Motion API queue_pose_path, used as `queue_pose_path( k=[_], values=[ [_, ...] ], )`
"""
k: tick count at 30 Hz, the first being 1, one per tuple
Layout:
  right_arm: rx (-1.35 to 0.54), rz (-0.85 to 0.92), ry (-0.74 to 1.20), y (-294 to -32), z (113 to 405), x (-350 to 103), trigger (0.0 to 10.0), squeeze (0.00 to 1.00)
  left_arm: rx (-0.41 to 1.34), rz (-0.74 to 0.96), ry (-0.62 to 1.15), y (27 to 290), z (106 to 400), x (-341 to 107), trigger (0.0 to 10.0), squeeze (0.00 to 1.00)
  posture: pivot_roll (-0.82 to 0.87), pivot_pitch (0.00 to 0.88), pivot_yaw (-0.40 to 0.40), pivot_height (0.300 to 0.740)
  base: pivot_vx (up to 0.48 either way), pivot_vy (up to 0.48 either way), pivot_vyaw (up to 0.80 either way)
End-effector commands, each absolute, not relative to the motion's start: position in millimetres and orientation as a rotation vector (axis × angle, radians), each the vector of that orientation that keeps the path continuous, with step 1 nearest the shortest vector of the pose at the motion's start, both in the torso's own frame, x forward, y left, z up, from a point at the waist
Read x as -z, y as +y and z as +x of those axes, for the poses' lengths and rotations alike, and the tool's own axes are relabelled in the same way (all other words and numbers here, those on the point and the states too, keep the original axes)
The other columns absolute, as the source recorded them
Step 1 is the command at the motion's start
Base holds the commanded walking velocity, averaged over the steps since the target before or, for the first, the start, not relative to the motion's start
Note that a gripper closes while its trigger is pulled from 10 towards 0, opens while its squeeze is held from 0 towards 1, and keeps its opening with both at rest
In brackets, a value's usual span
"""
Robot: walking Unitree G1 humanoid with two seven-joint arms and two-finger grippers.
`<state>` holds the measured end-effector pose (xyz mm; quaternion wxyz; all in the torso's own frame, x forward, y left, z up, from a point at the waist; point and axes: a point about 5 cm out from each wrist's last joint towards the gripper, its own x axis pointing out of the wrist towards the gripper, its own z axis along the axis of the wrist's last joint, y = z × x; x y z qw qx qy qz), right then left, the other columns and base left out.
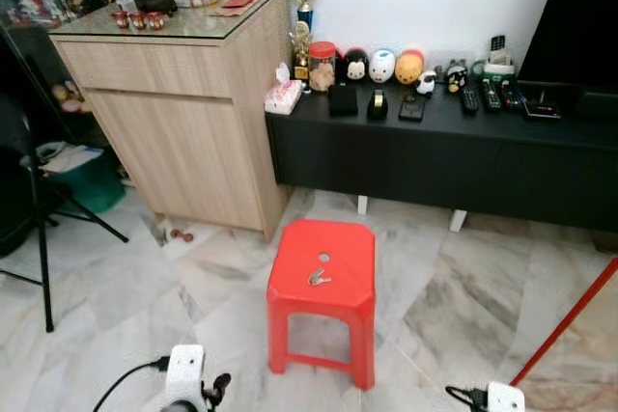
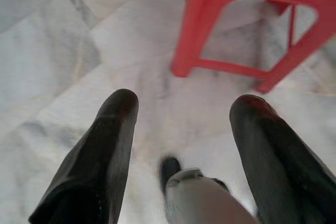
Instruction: Hang keys on a hook
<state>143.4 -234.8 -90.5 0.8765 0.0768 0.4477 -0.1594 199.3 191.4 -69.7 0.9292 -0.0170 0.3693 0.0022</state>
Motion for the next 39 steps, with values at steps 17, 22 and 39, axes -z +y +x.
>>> queue_pose_path(
  k=[17, 22, 39],
  values=[
    [0.314, 0.177, 0.942, -228.9, 146.1, 91.2, 10.0, 0.00, -0.032, -0.018, 0.768, 202.5, 197.4, 69.5, 10.0, 0.00, 0.01, 0.005, 0.009, 0.740, 0.000, -0.275, -0.70],
    [0.313, 0.174, 0.939, -229.1, 146.8, 90.9, 10.0, 0.00, -0.032, -0.019, 0.768, 202.1, 197.8, 69.4, 10.0, 0.00, 0.01, 0.006, 0.009, 0.740, 0.000, -0.275, -0.69],
    [0.295, 0.133, 0.874, -225.3, 168.4, 82.4, 10.0, 0.00, -0.026, -0.019, 0.771, 200.2, 198.0, 69.7, 10.0, 0.00, 0.01, 0.007, 0.009, 0.740, 0.000, -0.276, 0.01]
  ],
)
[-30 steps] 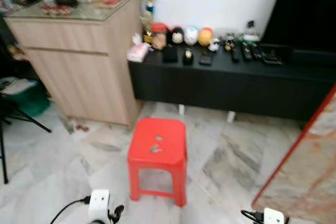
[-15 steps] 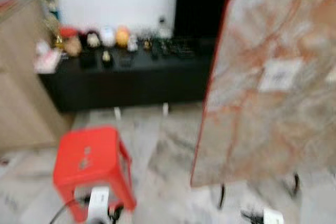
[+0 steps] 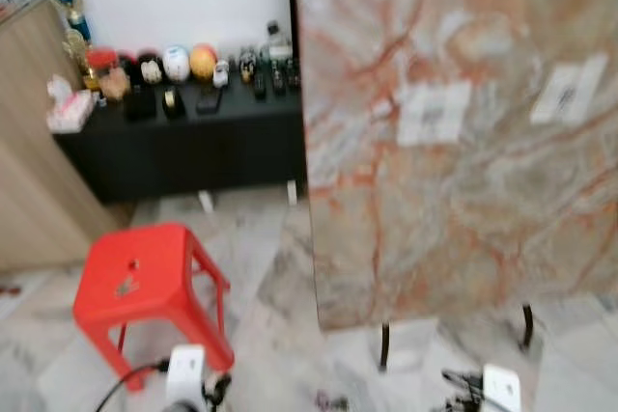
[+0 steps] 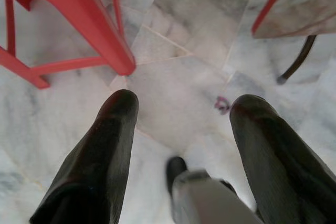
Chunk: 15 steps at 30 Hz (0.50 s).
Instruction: Hang keys on a hook
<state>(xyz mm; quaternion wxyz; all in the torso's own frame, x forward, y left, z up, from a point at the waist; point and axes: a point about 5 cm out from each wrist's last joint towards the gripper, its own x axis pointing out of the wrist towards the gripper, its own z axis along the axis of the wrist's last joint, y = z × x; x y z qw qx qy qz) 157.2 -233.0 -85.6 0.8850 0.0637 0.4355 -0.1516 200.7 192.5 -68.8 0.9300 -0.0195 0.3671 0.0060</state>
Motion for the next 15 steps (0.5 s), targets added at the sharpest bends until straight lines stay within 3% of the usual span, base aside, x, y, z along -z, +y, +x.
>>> queue_pose_path(
  k=[1, 8, 15],
  values=[
    [0.293, 0.133, 0.872, -223.8, 169.6, 82.2, 10.0, 0.00, -0.026, -0.019, 0.771, 200.2, 198.0, 69.7, 10.0, 0.00, 0.01, 0.007, 0.009, 0.740, 0.000, -0.274, 0.65],
    [0.285, 0.139, 0.841, -215.0, 183.9, 77.5, 10.0, 0.00, -0.026, -0.020, 0.774, 200.0, 197.3, 70.1, 10.0, 0.00, 0.01, 0.008, 0.009, 0.740, 0.000, -0.275, 0.76],
    [0.312, 0.168, 0.795, -218.2, 194.6, 71.1, 10.0, 0.00, -0.027, -0.022, 0.773, 199.7, 197.6, 70.1, 10.0, 0.00, 0.01, 0.006, 0.008, 0.740, 0.000, -0.274, 0.00]
  ],
)
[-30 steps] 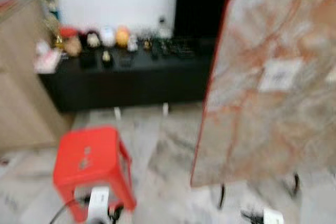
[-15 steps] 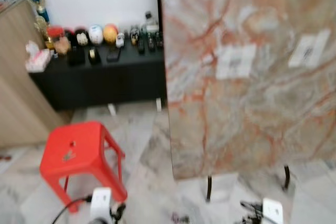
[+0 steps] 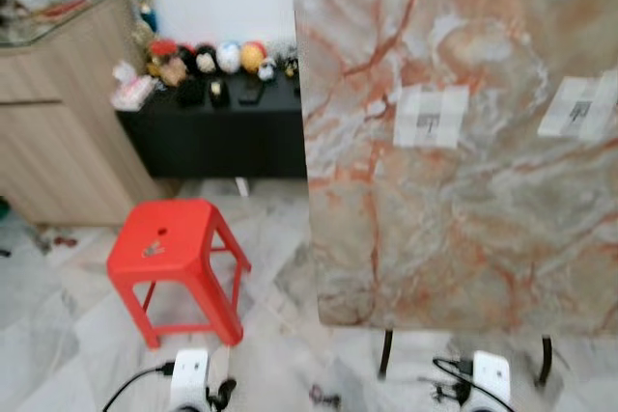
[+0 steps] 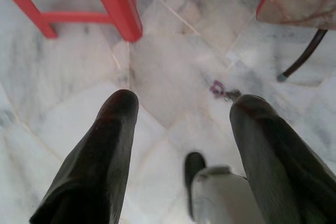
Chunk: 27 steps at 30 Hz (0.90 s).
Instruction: Hang keys on a hook
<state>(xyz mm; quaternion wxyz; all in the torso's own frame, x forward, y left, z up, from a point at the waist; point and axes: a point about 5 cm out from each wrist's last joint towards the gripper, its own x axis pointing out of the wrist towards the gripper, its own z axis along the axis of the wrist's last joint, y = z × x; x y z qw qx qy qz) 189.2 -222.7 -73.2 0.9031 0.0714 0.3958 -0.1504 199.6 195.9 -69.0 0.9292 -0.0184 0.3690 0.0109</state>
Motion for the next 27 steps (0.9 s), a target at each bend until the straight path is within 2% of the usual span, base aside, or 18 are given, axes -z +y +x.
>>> queue_pose_path(
  k=[1, 5, 12, 18, 23, 26, 27],
  values=[
    [0.312, 0.168, 0.795, -218.2, 194.6, 71.1, 10.0, 0.00, -0.027, -0.022, 0.773, 199.7, 197.6, 70.1, 10.0, 0.00, 0.01, 0.006, 0.008, 0.740, 0.000, -0.277, 0.00],
    [0.323, 0.187, 0.747, -221.6, 204.6, 64.5, 10.0, 0.00, -0.028, -0.023, 0.775, 199.5, 197.1, 70.4, 10.0, 0.00, 0.01, 0.004, 0.008, 0.740, 0.000, -0.276, 0.00],
    [0.339, 0.231, 0.570, -226.9, 241.7, 37.2, 10.0, 0.00, -0.031, -0.021, 0.779, 200.1, 196.2, 70.9, 10.0, 0.00, 0.00, 0.000, 0.010, 0.740, 0.000, -0.275, 0.00],
    [0.387, 0.211, 0.393, -234.1, 274.3, 4.8, 10.0, 0.00, -0.044, -0.026, 0.773, 201.7, 198.0, 69.7, 10.0, 0.00, 0.00, 0.000, 0.010, 0.740, 0.000, 0.000, 0.00],
    [0.383, 0.020, 0.235, -235.9, 297.2, -27.0, 10.0, 0.00, -0.044, -0.024, 0.775, 202.0, 197.5, 69.9, 10.0, 0.00, 0.00, 0.000, 0.011, 0.740, 0.000, 0.000, 0.00],
    [0.385, 0.000, 0.167, -233.8, 305.2, -39.3, 10.0, 0.00, -0.044, -0.023, 0.777, 202.1, 196.7, 70.3, 10.0, 0.00, 0.00, 0.000, 0.011, 0.740, 0.000, 0.000, 0.00],
    [0.390, -0.092, 0.162, -233.8, 307.7, -43.2, 10.0, 0.00, -0.043, -0.021, 0.778, 202.1, 196.5, 70.5, 10.0, 0.00, 0.00, 0.000, 0.012, 0.740, 0.000, 0.000, 0.00]
  ],
)
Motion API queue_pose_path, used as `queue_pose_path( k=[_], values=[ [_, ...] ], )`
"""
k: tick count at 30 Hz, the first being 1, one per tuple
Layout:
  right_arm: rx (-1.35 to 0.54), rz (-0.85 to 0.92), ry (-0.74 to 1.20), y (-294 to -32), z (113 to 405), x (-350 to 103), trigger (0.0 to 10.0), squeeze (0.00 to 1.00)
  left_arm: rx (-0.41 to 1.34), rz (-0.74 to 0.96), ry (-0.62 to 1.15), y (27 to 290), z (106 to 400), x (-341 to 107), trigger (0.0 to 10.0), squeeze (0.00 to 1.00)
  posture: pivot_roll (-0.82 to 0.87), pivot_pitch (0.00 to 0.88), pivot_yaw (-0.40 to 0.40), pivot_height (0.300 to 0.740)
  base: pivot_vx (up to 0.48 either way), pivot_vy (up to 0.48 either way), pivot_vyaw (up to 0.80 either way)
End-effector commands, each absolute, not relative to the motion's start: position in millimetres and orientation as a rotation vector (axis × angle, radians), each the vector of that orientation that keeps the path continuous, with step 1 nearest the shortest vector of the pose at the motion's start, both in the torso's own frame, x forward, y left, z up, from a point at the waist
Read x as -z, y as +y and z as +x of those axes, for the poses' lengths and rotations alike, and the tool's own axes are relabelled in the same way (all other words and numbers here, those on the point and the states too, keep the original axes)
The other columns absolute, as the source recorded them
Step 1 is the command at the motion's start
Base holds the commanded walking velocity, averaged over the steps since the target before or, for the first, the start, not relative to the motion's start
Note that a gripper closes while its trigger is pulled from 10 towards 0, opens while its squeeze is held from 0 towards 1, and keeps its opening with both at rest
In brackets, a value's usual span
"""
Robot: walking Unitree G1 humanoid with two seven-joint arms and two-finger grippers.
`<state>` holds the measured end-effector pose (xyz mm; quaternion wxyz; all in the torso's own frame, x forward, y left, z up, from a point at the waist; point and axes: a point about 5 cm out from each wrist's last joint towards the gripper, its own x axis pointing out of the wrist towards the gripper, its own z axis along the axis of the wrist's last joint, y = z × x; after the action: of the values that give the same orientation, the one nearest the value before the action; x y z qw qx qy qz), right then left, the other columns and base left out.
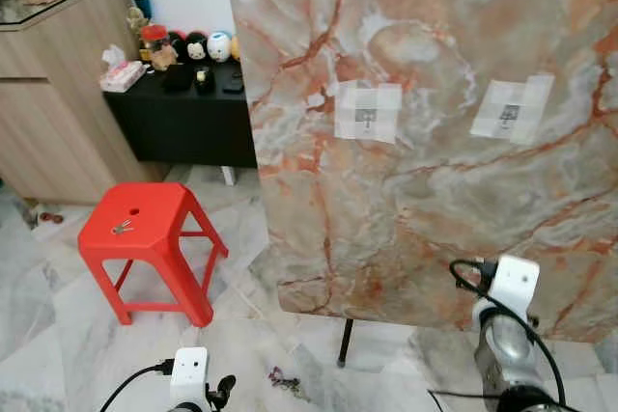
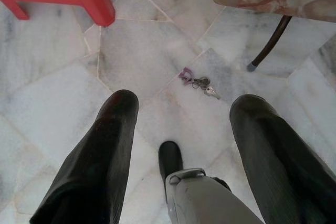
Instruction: Hang keys on a hook
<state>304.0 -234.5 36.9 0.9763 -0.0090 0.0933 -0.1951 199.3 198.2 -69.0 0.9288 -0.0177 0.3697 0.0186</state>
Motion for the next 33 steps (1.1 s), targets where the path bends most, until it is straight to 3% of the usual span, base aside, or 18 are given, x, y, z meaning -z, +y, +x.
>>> queue_pose_path(
  k=[1, 4, 16, 33],
  values=[
    [0.394, -0.136, 0.163, -234.0, 308.4, -44.4, 10.0, 0.00, -0.043, -0.021, 0.778, 202.2, 196.4, 70.5, 10.0, 0.00, 0.00, 0.000, 0.012, 0.740, 0.000, 0.000, 0.00],
    [0.440, -0.330, 0.131, -236.1, 312.0, -53.3, 10.0, 0.00, -0.043, -0.019, 0.778, 202.5, 196.2, 70.5, 10.0, 0.00, 0.00, 0.000, 0.012, 0.740, 0.000, 0.000, 0.00],
    [0.598, -0.691, -0.042, -237.4, 327.2, -88.5, 10.0, 0.00, -0.033, -0.011, 0.772, 203.2, 200.5, 68.2, 10.0, 0.00, 0.00, 0.000, 0.022, 0.740, 0.000, 0.000, 0.00],
    [0.557, -0.858, -0.194, -216.9, 346.4, -115.4, 10.0, 0.00, -0.036, -0.017, 0.775, 202.6, 198.9, 69.2, 10.0, 0.00, 0.00, 0.000, 0.023, 0.740, 0.000, 0.000, 0.00]
  ],
)
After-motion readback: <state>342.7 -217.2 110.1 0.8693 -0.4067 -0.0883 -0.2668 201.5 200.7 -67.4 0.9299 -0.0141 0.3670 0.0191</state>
